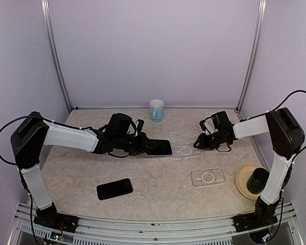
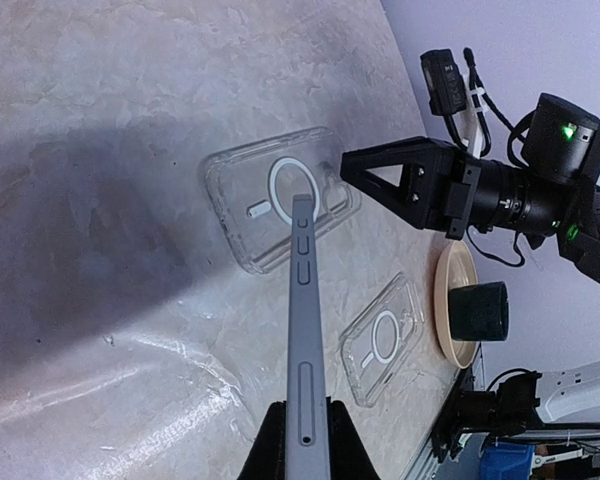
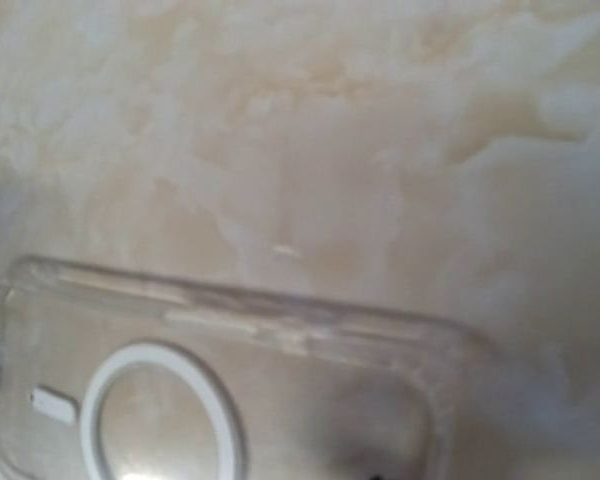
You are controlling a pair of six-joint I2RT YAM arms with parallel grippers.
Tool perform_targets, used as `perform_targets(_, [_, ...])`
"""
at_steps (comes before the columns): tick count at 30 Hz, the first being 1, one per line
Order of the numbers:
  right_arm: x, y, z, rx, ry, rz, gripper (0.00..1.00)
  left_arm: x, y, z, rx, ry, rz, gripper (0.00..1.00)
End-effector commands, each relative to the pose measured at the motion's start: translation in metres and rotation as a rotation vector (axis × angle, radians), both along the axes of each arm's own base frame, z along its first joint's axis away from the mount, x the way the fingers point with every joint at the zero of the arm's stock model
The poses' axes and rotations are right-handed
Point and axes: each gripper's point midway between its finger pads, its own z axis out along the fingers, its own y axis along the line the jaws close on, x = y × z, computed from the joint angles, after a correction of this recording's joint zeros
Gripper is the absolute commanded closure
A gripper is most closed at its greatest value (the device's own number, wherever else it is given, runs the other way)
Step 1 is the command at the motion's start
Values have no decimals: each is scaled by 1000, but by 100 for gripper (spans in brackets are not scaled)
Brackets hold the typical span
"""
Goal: Put the phone into the phone case
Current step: Move the phone case to the center of the board.
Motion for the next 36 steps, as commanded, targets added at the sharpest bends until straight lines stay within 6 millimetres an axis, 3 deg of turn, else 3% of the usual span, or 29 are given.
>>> perform_targets(1, [7, -4, 21, -32, -69, -24, 70, 3, -2, 33, -66, -67, -8, 100])
perform_targets(23, [9, -13, 0, -92, -42, -47, 68, -1, 1, 29, -67, -63, -22, 100])
perform_targets(36, [1, -3, -19, -52, 7, 10, 81, 0, 3, 29, -71, -61, -16, 100])
